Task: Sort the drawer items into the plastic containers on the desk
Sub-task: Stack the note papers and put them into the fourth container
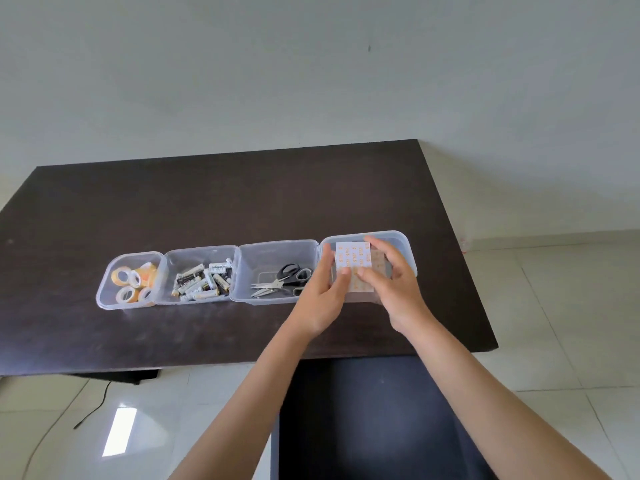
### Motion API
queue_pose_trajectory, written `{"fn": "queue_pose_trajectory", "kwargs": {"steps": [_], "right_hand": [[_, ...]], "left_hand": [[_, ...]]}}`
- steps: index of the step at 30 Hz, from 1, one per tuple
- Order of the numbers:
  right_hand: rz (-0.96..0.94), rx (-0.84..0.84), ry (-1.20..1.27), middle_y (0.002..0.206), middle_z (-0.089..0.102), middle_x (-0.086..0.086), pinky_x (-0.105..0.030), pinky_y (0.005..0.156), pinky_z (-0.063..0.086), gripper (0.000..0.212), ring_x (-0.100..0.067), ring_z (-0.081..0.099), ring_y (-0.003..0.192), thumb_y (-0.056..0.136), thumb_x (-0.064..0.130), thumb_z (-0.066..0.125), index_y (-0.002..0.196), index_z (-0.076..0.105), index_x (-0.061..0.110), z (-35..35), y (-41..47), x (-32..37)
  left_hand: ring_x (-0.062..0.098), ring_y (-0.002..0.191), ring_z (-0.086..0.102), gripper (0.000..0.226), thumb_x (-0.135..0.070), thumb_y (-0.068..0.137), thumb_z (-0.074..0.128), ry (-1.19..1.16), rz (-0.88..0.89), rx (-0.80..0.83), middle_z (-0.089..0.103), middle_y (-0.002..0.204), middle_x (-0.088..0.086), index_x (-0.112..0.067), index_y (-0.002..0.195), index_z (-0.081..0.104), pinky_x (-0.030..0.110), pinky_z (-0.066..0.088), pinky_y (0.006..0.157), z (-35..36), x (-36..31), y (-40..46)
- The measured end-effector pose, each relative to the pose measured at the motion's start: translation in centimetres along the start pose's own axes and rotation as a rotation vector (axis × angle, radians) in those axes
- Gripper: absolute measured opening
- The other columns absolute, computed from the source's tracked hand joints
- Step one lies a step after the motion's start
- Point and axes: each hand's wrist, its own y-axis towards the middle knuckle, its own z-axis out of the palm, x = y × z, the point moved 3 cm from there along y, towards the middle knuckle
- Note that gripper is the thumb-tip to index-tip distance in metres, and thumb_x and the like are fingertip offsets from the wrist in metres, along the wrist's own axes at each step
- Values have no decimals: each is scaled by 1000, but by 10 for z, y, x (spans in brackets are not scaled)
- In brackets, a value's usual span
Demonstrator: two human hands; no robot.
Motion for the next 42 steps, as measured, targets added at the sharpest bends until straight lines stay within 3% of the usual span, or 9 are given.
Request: {"fn": "queue_pose_trajectory", "kwargs": {"steps": [3,6,12,20,26,30,36,39,42], "right_hand": [[32,-27,-68,115,56,15,-18,65,55,45,-6,56,104,84,6,65,116,58,38,4,33,3],[63,-44,-144,115,55,13,-14,58,51,43,-8,55,104,83,8,64,113,57,38,5,61,1],[180,54,-270,113,53,11,-19,58,50,41,-13,54,102,81,8,68,104,55,40,15,88,-20],[334,156,-379,117,53,1,-22,58,48,44,-20,53,110,79,7,69,113,51,28,18,104,-40],[472,261,-464,131,46,-5,-33,87,54,55,-22,47,120,83,4,66,125,39,28,19,110,-48],[405,322,-703,135,41,-1,-25,80,46,66,-15,46,116,85,18,69,135,27,27,21,105,-45],[372,163,-769,146,37,1,-36,97,41,71,-21,42,130,81,40,71,140,32,28,7,108,-39],[502,122,-803,140,47,-1,-40,99,46,66,-23,51,121,84,45,66,138,36,25,-6,113,-38],[546,255,-903,133,53,2,-39,91,54,60,-21,60,107,86,48,62,134,39,22,-4,112,-40]], "left_hand": [[-7,126,41,62,-40,98,42,90,-63,13,42,136,-23,-28,151,10,15,30,101,-19,10,29],[16,145,16,96,-61,82,57,415,-37,33,20,156,-10,-21,152,4,41,20,117,-42,27,54],[14,147,-2,131,-67,55,76,750,-14,139,4,160,-8,-20,151,2,50,-9,117,-60,60,82],[13,144,4,119,-68,54,76,775,70,101,21,153,-13,-28,149,16,54,-5,117,-60,83,92],[14,144,4,116,-67,56,76,772,65,104,21,153,-12,-29,149,16,53,-5,116,-59,84,92],[14,144,5,114,-66,58,76,769,46,106,21,153,-13,-31,148,16,53,-7,115,-59,83,93],[14,145,4,113,-65,59,76,765,32,108,19,154,-14,-32,148,15,51,-8,115,-59,82,92],[14,145,5,112,-65,59,76,763,29,109,20,154,-14,-33,148,16,52,-7,116,-58,82,92],[14,145,6,111,-64,59,77,764,26,107,20,153,-14,-33,147,16,53,-4,116,-58,82,93]]}}
